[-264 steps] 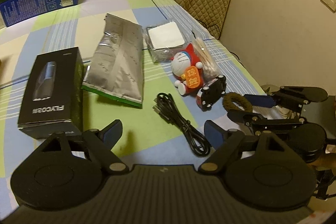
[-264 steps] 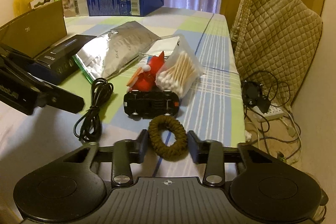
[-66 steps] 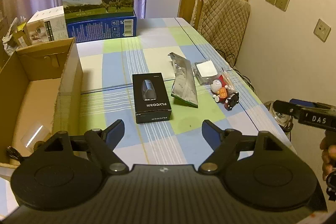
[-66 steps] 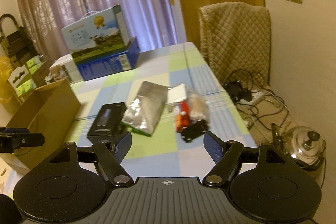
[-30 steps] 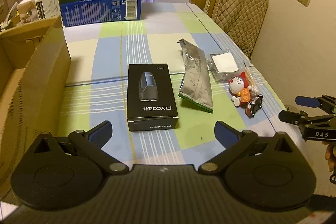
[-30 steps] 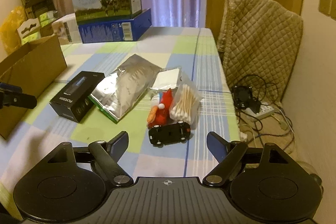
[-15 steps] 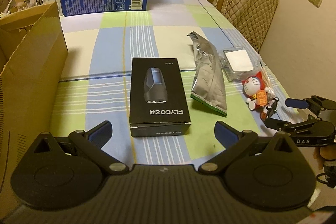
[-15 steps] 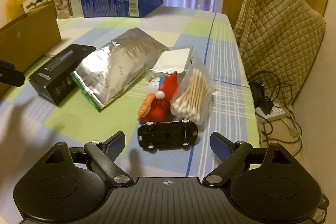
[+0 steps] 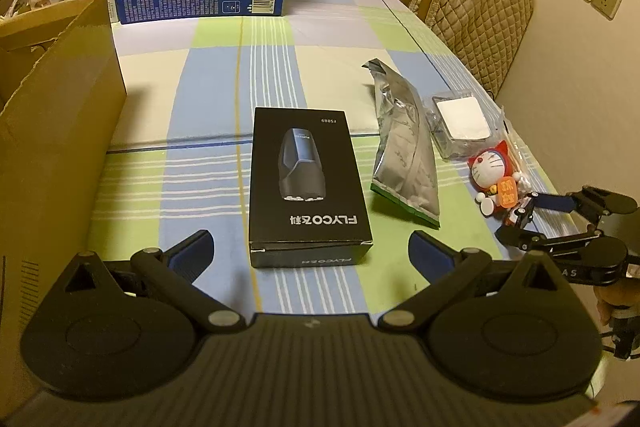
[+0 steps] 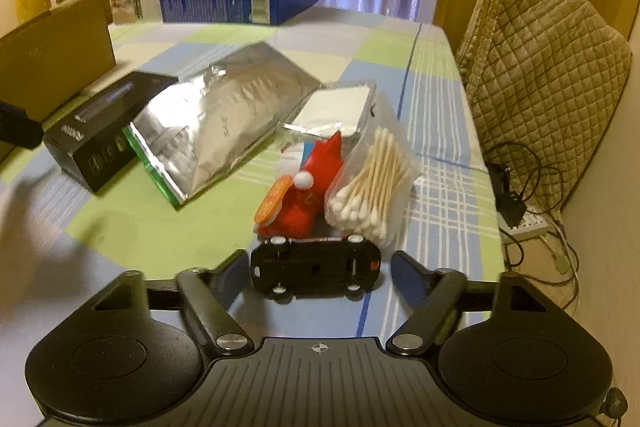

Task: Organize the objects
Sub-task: 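Grasp the black toy car with the right tool while the left tool grasps the black FLYCO box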

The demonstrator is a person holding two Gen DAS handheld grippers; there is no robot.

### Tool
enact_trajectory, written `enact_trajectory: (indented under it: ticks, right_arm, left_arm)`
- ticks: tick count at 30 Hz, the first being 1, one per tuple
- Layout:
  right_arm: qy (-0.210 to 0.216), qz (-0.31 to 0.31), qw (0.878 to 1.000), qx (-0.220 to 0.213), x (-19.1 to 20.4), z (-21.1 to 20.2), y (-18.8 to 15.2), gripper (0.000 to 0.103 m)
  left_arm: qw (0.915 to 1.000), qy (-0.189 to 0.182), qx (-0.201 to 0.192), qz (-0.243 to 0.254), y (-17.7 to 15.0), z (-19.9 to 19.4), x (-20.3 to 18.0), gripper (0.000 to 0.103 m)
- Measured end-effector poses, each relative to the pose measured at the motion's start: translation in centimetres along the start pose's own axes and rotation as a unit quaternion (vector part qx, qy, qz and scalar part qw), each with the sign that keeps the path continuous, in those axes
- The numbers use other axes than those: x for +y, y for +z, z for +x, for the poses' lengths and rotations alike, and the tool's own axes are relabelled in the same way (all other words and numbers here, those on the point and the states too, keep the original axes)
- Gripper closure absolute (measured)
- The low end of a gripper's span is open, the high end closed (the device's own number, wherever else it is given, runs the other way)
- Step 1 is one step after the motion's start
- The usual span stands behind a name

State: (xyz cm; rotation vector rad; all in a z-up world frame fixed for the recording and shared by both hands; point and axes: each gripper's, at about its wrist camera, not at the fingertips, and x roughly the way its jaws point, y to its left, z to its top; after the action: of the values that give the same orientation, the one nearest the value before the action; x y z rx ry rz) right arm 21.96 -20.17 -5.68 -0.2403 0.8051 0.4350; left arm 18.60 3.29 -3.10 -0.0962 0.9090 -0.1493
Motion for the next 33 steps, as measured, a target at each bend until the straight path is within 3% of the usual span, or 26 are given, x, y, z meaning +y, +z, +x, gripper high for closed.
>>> enact_trajectory:
  ticks: [1, 18, 24, 33]
  right_arm:
    - [0.003, 0.003, 1.000, 0.000, 0.0, -0.1, 0.0, 0.039]
    - [-0.005, 0.043, 0.999, -0.009, 1.3, -2.7, 0.8, 0.039]
    - [0.006, 0.060, 0.998, -0.008, 1.2, -3.2, 1.1, 0.039]
    - [0.004, 0.059, 0.998, -0.011, 2.0, -4.0, 1.5, 0.039]
  left_arm:
    - [1.0000, 0.000, 0.000, 0.001, 0.0, 0.0, 0.0, 0.001]
    - [0.9999, 0.004, 0.010, 0.010, 1.7, 3.9, -0.4, 0.002]
    - [0.9990, 0.015, 0.029, 0.032, 2.3, 5.5, -0.8, 0.024]
    - [0.9970, 0.006, 0.058, 0.051, -0.6, 2.7, -0.9, 0.024]
